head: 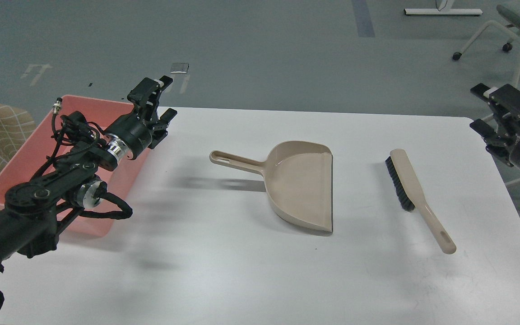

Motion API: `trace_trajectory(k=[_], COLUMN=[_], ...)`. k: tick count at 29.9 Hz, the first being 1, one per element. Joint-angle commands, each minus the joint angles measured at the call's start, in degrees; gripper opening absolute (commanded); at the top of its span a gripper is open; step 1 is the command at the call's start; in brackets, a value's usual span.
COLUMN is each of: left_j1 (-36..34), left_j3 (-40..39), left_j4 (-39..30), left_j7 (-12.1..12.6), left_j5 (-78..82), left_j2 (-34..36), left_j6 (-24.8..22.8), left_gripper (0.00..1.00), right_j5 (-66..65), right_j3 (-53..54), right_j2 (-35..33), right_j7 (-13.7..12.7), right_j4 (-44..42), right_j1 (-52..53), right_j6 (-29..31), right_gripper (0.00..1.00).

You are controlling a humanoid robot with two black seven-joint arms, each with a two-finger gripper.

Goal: Sweep and dump garbage into bin

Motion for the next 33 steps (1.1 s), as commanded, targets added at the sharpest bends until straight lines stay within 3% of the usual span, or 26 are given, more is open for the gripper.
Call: trace_trajectory(k=[1,6,10,15,33], left_j1=[0.0,0.8,0.9,4.1,6.6], left_j3=[-4.6,-15.7,-21.7,-31.2,-31.0], left_j4=[0.0,-0.1,-0.1,-0.2,-1.2], left_j7=[0.1,0.1,0.1,0.1,0.8], left_j5=[-2.9,-5.7,-6.9,-13.7,-14.6], left_j2=[0.1,0.2,0.1,-0.3,-0.7], left_j6=[-2.8,-9.2,-11.6,-15.9,-15.9], left_gripper=[0.98,0.98,0.98,0.98,0.98], right_j5=[4.9,5.3,9.4,24.5,29.9], right_j3=[2.5,4.9,5.0,4.1,5.5], right_j2=[7.4,12.9,16.0,16.2,18.7], right_j7=[0.1,-0.3,-0.8,-1.5,-0.8], right_j4=[-0.8,-2.8,-6.7,-22.7,-29.3], right_j1=[1.1,7.3,11.5,19.8,23.0], right_j6=[0.0,0.0,-0.9,-1.2,-0.1], right_gripper=[1.0,1.0,1.0,1.0,1.0])
